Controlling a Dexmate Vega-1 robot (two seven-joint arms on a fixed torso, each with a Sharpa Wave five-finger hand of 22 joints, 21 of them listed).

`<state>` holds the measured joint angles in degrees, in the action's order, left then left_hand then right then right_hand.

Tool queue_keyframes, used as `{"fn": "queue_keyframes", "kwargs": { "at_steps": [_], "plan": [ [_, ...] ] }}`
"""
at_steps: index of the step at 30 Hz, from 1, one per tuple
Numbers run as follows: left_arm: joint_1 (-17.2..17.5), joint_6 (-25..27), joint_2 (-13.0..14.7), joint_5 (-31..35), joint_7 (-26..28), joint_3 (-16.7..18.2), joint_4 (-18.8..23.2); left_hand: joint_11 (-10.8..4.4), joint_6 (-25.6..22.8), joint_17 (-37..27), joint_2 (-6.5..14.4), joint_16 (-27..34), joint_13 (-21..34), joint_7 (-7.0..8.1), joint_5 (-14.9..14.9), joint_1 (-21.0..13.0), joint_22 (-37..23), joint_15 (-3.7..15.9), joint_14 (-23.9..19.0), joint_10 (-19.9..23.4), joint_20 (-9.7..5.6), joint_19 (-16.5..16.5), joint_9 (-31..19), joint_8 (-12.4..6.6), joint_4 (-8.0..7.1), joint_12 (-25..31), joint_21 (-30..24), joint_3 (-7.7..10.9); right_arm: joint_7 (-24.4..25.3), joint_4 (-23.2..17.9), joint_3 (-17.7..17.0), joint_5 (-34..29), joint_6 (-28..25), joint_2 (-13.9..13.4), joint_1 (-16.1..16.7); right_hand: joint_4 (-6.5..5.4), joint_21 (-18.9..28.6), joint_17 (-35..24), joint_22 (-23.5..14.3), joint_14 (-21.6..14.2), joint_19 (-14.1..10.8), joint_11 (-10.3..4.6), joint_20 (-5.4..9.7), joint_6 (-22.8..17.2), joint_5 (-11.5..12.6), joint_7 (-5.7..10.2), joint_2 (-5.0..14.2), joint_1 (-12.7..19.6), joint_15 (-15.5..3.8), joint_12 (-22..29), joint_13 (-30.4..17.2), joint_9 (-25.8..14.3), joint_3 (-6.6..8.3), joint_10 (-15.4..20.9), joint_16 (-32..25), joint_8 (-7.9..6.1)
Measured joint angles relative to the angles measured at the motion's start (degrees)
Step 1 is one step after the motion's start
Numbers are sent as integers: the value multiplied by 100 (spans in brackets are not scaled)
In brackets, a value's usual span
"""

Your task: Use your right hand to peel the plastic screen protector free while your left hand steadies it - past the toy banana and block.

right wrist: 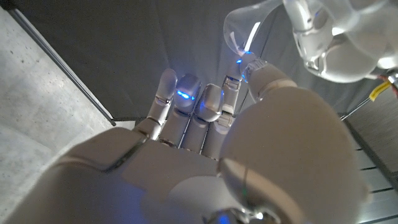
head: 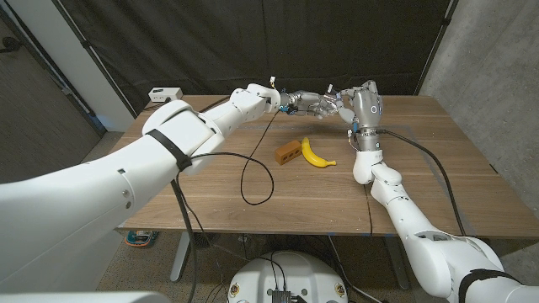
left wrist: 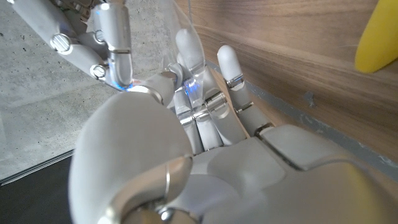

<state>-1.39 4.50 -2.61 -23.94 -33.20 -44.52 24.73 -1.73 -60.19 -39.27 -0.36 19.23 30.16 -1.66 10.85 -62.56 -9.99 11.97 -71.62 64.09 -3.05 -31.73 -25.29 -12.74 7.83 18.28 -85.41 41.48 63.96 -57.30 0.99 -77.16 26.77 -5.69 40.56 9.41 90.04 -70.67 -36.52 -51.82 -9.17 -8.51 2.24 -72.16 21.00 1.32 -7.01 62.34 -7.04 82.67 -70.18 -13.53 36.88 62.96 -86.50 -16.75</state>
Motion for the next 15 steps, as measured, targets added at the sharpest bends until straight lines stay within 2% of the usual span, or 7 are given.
{"fn": "queue_keyframes", "kwargs": {
  "at_steps": [5, 7, 11, 14, 15],
  "plan": [
    [-20, -45, 18, 17, 12, -47, 0, 0, 0, 0, 0, 0, 0, 0, -1, 0, 0, 0, 0, 0, 0, 0, 3, 4, 0, 0, 0, 0, 4, 89, 39, 206, 240, -18, -47, 0, 0, 0, -8, 0, 0, 9, 0, 0, 0, 0, -37, -37, 0, 0, 51, -63, 0, -10, 0, 0],
    [-29, -60, 24, 20, -4, -52, 0, 0, 0, 0, 1, 0, -1, 0, -2, -1, 0, 0, 0, 0, 0, 0, 6, 5, 0, 0, 0, 0, 5, 135, 175, 305, 272, -108, -77, 0, 0, 0, -27, 34, 0, 9, 0, 0, 0, 1, -34, -40, 12, 0, 70, -68, 0, -10, 0, 0],
    [-31, -77, 32, 18, -66, -52, 0, 0, 0, 0, 1, 0, -2, 0, -7, -1, 0, 0, 0, 0, 0, 0, 7, 6, 0, -1, 0, -1, 5, 161, 390, 406, 205, -239, -103, 0, 0, 0, -27, 43, 0, 9, 0, 1, 33, 1, -36, -84, 21, 0, 119, -102, 0, -12, 0, 1],
    [-32, -78, 39, 18, -70, -44, -1, 0, 0, -16, 8, 0, -2, 0, -10, -8, 0, 0, 0, 0, 0, 0, 8, 10, 1, -15, 0, -1, 5, 161, 390, 448, 11, -239, -103, 0, 0, 0, -27, 43, 0, 10, 0, 1, 46, 1, -50, -100, 21, 0, 123, -102, 0, -14, 0, 1],
    [-33, -103, 41, 8, -185, -39, -1, 0, 0, -17, 8, 0, -1, 0, -20, -8, 0, 0, 0, 0, 0, 0, 7, 11, 1, -15, 0, -1, 5, 165, 681, 455, -68, -409, -132, 0, 0, 0, -27, 43, 0, 9, 0, 1, 47, 1, -50, -100, 21, 0, 118, -102, 0, -12, 0, 0]
  ]
}}
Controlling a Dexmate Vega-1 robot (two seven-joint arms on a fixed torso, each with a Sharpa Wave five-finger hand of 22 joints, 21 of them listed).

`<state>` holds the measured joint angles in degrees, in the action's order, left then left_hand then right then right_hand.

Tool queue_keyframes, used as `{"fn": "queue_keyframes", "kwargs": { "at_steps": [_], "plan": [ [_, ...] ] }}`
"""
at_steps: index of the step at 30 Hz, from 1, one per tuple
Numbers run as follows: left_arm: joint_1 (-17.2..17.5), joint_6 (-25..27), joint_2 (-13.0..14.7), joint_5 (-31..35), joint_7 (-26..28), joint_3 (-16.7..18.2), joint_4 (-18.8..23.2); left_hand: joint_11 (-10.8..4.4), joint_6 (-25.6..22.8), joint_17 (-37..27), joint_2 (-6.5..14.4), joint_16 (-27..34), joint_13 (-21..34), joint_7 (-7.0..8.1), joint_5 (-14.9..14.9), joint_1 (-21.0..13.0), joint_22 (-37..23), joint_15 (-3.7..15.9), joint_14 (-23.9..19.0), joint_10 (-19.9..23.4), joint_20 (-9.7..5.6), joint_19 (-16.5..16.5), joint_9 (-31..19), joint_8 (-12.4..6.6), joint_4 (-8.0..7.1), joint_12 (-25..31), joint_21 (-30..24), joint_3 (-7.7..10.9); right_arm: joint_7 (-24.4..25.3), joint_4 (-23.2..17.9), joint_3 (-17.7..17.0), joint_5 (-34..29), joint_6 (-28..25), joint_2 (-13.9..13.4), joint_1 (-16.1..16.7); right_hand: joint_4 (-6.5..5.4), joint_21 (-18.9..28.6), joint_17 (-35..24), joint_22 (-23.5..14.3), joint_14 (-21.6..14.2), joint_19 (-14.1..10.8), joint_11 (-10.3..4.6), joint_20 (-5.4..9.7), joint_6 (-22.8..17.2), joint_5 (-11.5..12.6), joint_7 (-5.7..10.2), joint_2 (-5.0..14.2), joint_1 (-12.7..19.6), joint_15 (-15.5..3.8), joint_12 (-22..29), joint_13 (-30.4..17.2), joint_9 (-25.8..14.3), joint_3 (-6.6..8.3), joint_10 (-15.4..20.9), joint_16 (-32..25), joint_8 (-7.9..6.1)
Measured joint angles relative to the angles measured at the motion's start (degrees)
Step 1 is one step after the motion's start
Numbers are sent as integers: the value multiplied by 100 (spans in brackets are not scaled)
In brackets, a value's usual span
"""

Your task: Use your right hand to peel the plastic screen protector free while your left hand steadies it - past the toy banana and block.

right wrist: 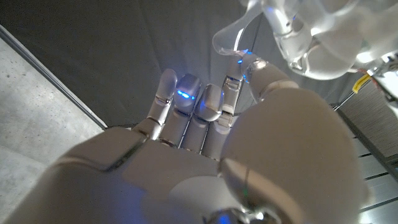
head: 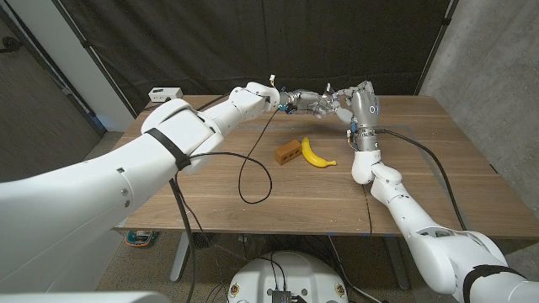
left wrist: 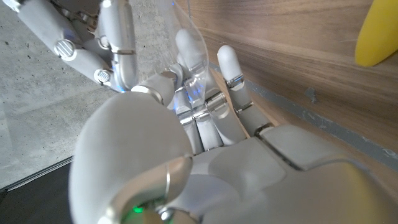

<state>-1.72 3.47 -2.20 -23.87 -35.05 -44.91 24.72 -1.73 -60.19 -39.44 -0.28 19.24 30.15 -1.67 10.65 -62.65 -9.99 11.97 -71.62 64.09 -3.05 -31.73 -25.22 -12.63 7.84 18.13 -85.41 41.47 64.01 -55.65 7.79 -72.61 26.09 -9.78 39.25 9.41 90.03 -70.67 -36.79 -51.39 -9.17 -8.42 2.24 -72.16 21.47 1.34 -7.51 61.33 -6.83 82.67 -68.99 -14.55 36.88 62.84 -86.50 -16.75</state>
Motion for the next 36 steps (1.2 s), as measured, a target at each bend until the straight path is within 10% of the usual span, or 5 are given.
{"fn": "queue_keyframes", "kwargs": {
  "at_steps": [22, 36],
  "plan": [
    [0, -101, 36, -42, -466, 81, -8, 0, 0, 0, 6, 0, 12, -1, -9, -6, 0, 0, 0, 0, 0, 0, -12, 23, 1, -17, 0, -1, 1, -463, 869, 591, -615, -570, 137, -72, 0, 13, -26, 51, 103, -5, -15, 22, -3, 22, -14, -57, 10, 0, -21, 5, 130, 2, 0, -2],
    [9, -85, -3, -39, -343, 86, -8, 0, -1, 0, 5, 0, 12, -1, -25, -6, 0, -9, 9, 0, 30, 31, -24, 27, 1, -22, 0, -2, -458, -1306, 1713, 2597, -688, -1309, 315, -73, -22, 13, -46, 176, 457, -8, -20, 43, 20, 43, -1, -121, 33, 111, -119, -6, 131, 0, 4, -23]
  ]
}}
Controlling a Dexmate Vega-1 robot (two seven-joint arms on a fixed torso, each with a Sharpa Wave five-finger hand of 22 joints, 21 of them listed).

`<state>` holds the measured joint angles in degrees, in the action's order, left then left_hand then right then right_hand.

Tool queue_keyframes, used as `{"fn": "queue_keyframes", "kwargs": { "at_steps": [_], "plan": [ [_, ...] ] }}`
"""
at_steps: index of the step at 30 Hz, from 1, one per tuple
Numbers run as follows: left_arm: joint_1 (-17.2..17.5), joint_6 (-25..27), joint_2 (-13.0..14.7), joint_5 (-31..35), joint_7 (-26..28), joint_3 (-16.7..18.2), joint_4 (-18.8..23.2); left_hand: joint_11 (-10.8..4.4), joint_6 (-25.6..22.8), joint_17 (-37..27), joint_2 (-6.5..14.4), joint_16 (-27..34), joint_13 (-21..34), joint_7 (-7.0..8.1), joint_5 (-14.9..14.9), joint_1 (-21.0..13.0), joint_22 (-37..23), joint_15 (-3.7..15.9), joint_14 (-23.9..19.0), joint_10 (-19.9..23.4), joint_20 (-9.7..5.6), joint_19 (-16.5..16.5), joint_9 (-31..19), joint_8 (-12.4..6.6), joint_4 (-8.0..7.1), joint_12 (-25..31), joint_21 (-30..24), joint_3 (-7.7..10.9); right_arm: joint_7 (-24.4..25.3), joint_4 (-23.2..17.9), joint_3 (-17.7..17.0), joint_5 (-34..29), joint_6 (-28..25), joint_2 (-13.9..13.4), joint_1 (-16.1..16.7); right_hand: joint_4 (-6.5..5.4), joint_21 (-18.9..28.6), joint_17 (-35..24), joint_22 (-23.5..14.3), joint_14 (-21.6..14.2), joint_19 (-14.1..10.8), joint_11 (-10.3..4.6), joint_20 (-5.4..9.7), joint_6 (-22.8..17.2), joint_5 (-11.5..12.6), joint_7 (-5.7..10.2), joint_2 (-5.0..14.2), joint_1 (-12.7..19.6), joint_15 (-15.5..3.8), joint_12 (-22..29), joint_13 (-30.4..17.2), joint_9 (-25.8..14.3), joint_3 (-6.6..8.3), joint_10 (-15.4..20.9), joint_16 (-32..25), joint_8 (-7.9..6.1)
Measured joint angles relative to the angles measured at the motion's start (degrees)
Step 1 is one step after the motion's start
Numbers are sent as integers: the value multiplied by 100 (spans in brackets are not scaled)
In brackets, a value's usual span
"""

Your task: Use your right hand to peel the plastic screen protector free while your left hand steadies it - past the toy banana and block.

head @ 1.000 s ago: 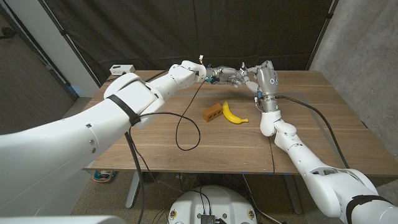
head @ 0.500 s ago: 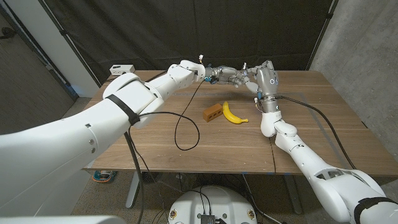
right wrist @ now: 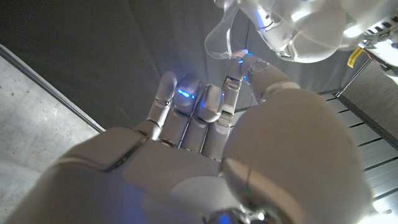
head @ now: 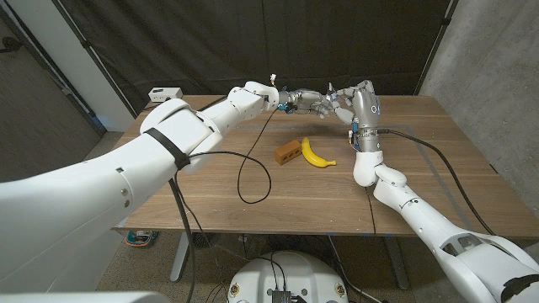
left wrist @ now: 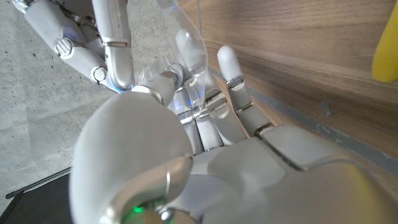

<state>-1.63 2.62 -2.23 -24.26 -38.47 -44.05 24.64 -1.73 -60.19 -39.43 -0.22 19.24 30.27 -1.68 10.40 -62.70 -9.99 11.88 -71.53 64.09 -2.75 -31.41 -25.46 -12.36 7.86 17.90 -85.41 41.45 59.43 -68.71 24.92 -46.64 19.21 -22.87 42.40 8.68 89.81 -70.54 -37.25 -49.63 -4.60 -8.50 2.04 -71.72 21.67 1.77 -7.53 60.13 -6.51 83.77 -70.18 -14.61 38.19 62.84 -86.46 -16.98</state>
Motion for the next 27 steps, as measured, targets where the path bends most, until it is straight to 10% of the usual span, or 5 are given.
{"fn": "queue_keyframes", "kwargs": {
  "at_steps": [13, 27],
  "plan": [
    [2, 60, -9, 3, 173, -1, -1, 0, 0, 1, 0, 0, -4, -1, 1, 0, 0, 0, 0, 0, 0, 0, 2, -15, 6, -6, 0, -6, -1052, -834, 574, 853, -1143, -645, 84, -73, 0, 0, -6, 300, 322, -74, 0, 81, 0, 81, -7, -128, 95, 66, 35, -48, 75, -77, 119, -21],
    [2, 94, -6, 6, 298, -7, -2, 0, -1, 1, -1, -39, 17, -2, 19, 1, 0, 0, 0, 0, 0, 0, 25, -14, 6, -22, 0, -6, -1049, -1189, 1149, 801, -2176, -991, -63, -102, 0, 27, -6, 368, 322, -84, 0, 82, -45, 82, -4, -129, 121, 66, 64, -26, 104, -90, 152, -11]
  ]
}}
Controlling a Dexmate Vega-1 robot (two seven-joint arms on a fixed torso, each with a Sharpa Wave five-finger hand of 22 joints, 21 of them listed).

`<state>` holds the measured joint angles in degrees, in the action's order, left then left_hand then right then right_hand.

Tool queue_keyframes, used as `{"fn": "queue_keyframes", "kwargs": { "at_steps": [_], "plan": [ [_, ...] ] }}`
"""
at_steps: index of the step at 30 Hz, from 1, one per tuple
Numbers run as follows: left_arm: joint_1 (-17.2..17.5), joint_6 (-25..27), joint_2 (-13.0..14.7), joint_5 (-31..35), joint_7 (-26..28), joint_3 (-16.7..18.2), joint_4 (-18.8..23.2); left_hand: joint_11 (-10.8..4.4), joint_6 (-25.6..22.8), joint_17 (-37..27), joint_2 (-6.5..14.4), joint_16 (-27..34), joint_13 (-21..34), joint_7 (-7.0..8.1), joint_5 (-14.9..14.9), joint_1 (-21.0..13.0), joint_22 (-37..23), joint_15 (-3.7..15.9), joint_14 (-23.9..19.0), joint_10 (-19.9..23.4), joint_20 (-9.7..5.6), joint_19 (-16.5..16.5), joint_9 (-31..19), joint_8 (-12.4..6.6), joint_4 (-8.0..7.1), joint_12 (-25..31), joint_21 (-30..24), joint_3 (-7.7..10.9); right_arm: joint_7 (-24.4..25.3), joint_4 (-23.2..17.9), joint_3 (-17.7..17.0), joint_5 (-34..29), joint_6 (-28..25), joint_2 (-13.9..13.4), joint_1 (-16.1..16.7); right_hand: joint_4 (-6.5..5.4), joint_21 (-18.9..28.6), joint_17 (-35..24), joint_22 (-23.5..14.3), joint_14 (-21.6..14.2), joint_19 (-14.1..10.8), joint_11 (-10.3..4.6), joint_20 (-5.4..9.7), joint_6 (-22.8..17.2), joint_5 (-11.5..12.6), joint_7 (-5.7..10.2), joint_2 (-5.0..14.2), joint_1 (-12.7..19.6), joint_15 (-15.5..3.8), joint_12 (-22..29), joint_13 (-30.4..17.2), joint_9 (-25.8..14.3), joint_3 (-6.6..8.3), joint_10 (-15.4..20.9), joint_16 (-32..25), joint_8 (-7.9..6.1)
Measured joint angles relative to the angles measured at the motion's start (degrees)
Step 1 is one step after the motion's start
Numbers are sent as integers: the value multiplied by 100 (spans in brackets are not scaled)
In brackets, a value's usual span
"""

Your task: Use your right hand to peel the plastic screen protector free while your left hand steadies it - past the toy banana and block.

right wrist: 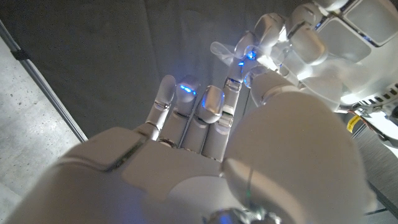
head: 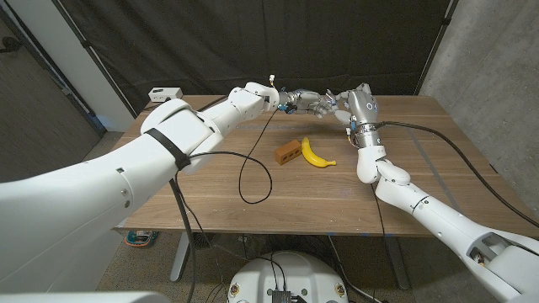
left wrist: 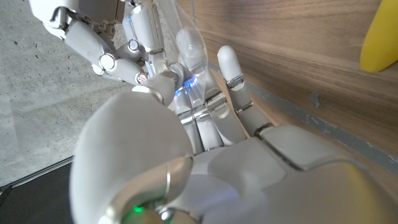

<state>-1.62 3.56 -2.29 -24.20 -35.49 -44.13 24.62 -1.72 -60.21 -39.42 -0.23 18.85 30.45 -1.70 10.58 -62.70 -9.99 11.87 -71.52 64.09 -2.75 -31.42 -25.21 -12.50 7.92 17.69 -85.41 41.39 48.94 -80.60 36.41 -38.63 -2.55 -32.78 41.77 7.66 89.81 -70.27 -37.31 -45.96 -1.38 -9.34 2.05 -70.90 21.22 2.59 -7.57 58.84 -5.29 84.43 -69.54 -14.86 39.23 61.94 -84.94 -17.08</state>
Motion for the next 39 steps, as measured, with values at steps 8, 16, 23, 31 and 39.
{"fn": "queue_keyframes", "kwargs": {
  "at_steps": [8, 16, 23, 31, 39],
  "plan": [
    [-7, 24, -10, -10, 145, -13, 6, 10, -6, 0, -22, 0, 0, -6, 0, 22, 0, 0, 0, 10, 0, 0, -9, 4, 2, -1, 0, -2, 489, 75, 87, 79, -15, 24, -22, 0, 0, -5, 0, 0, -22, -3, -22, 0, -14, 0, -1, 2, 0, 0, -11, 1, 0, -3, 0, -69],
    [-8, 46, -13, -11, 266, -34, 6, 11, -11, 0, -20, 0, -1, -3, -1, 20, 0, 0, 0, 11, 0, 0, -26, 9, 2, -1, 0, -2, 1090, 629, -488, -652, 549, 696, 187, -1, 0, -16, 16, 0, -43, -2, 0, 0, -27, 0, 14, -13, 0, 98, -62, 1, 0, -4, 0, -38],
    [-8, 53, 0, -12, 295, -41, 6, 12, -20, 1, -13, 0, -3, 6, -2, 13, 0, 0, 0, 12, 0, 0, -9, 10, 7, -5, 0, -7, 1348, 1033, -1591, -1961, 1642, 1729, 312, -2, 0, -16, 16, -35, -86, -6, 0, 0, -45, 1, 19, -19, -13, 148, -64, 1, 2, 1, 0, -34],
    [-8, 54, 36, -17, 228, -37, 5, 17, -20, -25, -11, 0, -4, 6, -3, 11, 0, 0, 0, 17, 0, 0, -19, 13, 7, -5, 0, -7, 1455, 1304, -3207, -3414, 2278, 3034, 329, -7, 0, -16, 15, -35, -114, -7, -10, -1, -67, 1, 19, -19, -13, 205, -90, 31, 8, 1, 0, -16],
    [5, -5, 85, -38, 16, -8, 2, 17, -20, -11, 1, 0, -7, 5, -18, -2, 0, 0, 0, 18, 0, 0, -20, 32, 8, -6, 0, -8, 1484, 1448, -3954, -4084, 2527, 3571, 287, -7, 0, -15, 15, -66, -114, -5, -10, -1, -89, 1, 18, -19, -22, 225, -90, 58, 9, 0, 0, -6]
  ]
}}
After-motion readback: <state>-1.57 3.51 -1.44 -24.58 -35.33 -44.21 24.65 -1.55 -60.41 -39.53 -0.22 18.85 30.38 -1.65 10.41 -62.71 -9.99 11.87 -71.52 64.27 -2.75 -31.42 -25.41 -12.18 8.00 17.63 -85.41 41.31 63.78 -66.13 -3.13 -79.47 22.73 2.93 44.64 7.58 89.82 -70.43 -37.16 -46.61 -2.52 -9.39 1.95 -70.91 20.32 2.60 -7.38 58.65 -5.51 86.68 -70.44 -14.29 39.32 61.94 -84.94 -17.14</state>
